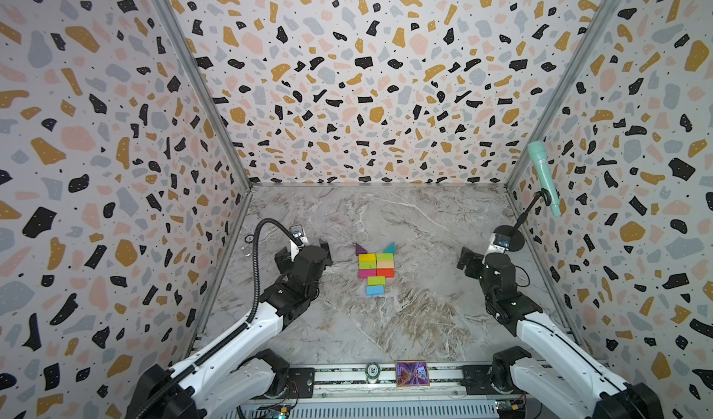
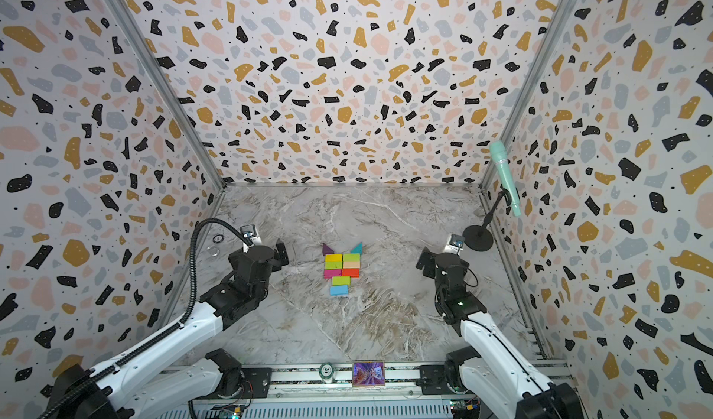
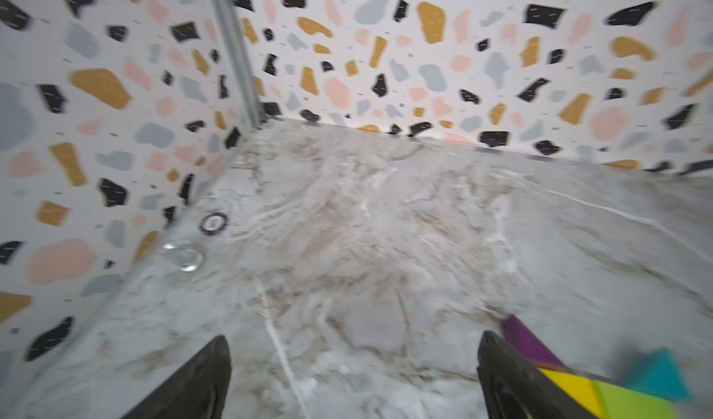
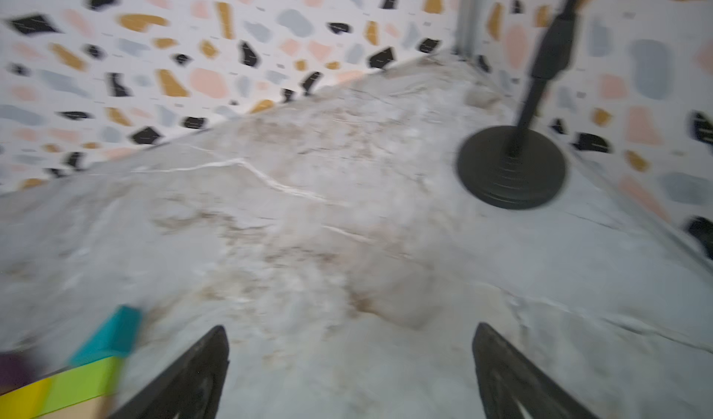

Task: Assemble a carrot with building blocks
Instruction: Reset both arms

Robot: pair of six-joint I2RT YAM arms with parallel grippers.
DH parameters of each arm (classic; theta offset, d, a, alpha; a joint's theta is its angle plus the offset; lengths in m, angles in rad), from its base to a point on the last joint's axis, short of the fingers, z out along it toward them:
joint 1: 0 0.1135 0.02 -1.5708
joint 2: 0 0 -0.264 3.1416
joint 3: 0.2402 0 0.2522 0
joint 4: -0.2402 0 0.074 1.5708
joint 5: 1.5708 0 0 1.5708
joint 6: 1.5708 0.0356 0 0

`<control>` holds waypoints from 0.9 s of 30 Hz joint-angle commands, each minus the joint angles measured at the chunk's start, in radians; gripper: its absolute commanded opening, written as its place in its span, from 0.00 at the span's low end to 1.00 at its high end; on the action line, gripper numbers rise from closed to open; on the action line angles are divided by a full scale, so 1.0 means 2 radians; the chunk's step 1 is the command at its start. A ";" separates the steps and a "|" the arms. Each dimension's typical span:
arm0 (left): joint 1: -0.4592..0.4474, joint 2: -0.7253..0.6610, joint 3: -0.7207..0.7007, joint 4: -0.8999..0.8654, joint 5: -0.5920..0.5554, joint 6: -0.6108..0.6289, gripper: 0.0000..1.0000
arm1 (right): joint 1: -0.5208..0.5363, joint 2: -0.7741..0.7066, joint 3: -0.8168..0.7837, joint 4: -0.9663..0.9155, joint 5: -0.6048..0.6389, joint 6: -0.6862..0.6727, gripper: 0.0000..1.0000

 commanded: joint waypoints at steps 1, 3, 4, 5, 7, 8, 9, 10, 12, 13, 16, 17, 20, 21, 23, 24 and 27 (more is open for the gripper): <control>0.083 0.035 -0.043 0.143 -0.029 0.054 1.00 | -0.065 0.024 -0.028 0.096 0.003 -0.054 0.99; 0.106 0.066 -0.069 0.209 -0.025 0.073 1.00 | -0.071 0.050 -0.042 0.155 -0.002 -0.090 0.99; 0.107 0.078 -0.077 0.234 -0.028 0.092 1.00 | -0.071 0.068 -0.046 0.185 0.001 -0.099 0.99; 0.107 0.088 -0.086 0.262 -0.023 0.107 1.00 | -0.071 0.094 -0.050 0.216 0.008 -0.103 0.99; 0.111 0.110 -0.112 0.332 -0.018 0.122 1.00 | -0.071 0.145 -0.056 0.272 0.010 -0.123 0.99; 0.118 0.122 -0.127 0.380 -0.014 0.128 1.00 | -0.072 0.168 -0.042 0.275 0.012 -0.125 0.99; 0.124 0.135 -0.139 0.414 -0.003 0.136 1.00 | -0.073 0.182 -0.031 0.271 0.005 -0.128 0.99; 0.130 0.149 -0.153 0.455 0.007 0.145 1.00 | -0.073 0.194 -0.032 0.305 -0.005 -0.141 0.99; 0.149 0.183 -0.182 0.541 0.050 0.149 1.00 | -0.077 0.206 -0.053 0.391 -0.042 -0.158 0.99; 0.160 0.196 -0.194 0.589 0.068 0.150 1.00 | -0.082 0.215 -0.068 0.446 -0.062 -0.154 0.99; 0.170 0.188 -0.194 0.564 0.115 0.151 1.00 | -0.091 0.263 -0.075 0.511 -0.100 -0.162 0.99; 0.171 0.196 -0.198 0.580 0.121 0.154 1.00 | -0.085 0.267 -0.064 0.488 -0.119 -0.175 0.99; 0.173 0.193 -0.195 0.569 0.130 0.155 1.00 | -0.060 0.306 -0.056 0.519 -0.109 -0.203 0.99; 0.174 0.197 -0.196 0.576 0.132 0.156 1.00 | -0.063 0.299 -0.056 0.506 -0.114 -0.200 0.99; 0.174 0.195 -0.195 0.572 0.134 0.154 1.00 | -0.062 0.301 -0.058 0.512 -0.112 -0.202 0.99; 0.175 0.194 -0.195 0.571 0.133 0.155 1.00 | -0.056 0.298 -0.060 0.513 -0.106 -0.204 0.99; 0.175 0.194 -0.196 0.573 0.133 0.154 1.00 | -0.051 0.301 -0.061 0.517 -0.097 -0.205 0.99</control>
